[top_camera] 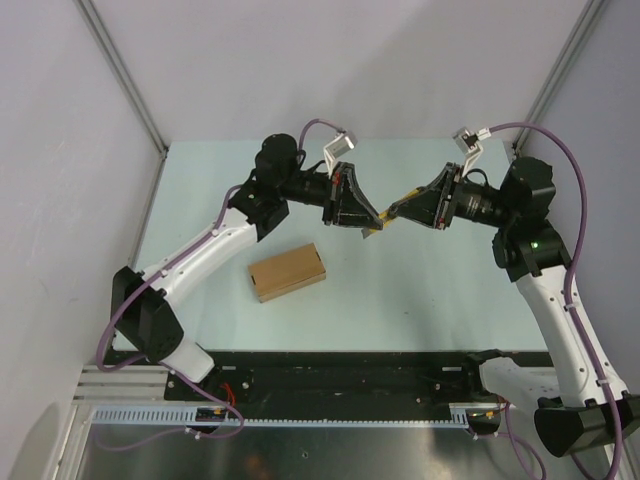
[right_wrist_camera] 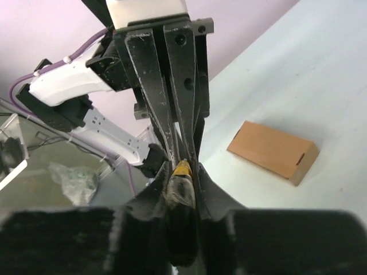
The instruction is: Unpack the express box
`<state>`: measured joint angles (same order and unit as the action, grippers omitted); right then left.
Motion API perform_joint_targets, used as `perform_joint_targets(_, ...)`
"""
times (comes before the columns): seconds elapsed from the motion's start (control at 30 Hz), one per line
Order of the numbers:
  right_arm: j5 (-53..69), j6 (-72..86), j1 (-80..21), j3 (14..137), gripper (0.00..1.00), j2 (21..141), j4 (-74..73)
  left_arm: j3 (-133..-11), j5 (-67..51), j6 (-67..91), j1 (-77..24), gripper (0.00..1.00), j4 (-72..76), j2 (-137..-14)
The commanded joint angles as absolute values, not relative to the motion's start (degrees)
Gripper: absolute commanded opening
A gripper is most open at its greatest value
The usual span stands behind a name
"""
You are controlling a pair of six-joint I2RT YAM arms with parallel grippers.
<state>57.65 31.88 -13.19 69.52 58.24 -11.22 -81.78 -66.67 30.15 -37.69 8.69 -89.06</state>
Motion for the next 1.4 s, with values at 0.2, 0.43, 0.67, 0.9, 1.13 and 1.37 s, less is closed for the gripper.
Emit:
perform_joint_targets(0.2,51.95,32.87,-12.92,69.96,0.0,57.13,-12.39,-81.65,-66.54,29.88,-36.48,0.74,8.53,-86.22)
perform_joint_targets(0.43,48.34,37.16,-12.04,69.96,0.0,56.34,-7.84,-77.35,-53.65,32.69,-35.68,0.9,8.87,-81.57)
perform_joint_targets(0.67,49.48,43.23,-11.95,69.96,0.0,58.1,-0.62,-68.22,-40.71,53.21,-35.68,0.9,23.8,-78.66)
perform_joint_targets(0.9,48.17,48.5,-11.95,69.96,0.0,58.97,6.58,-69.61,-37.19,59.85,-36.91,0.91,33.66,-79.63)
perform_joint_targets(1.13,46.06,52.03,-12.04,69.96,0.0,59.24,10.46,-71.36,-38.4,61.0,-37.88,0.7,36.56,-79.8)
perform_joint_targets(1.37,45.79,53.26,-12.04,69.96,0.0,60.03,11.6,-71.45,-38.23,60.91,-38.14,0.51,37.0,-79.98)
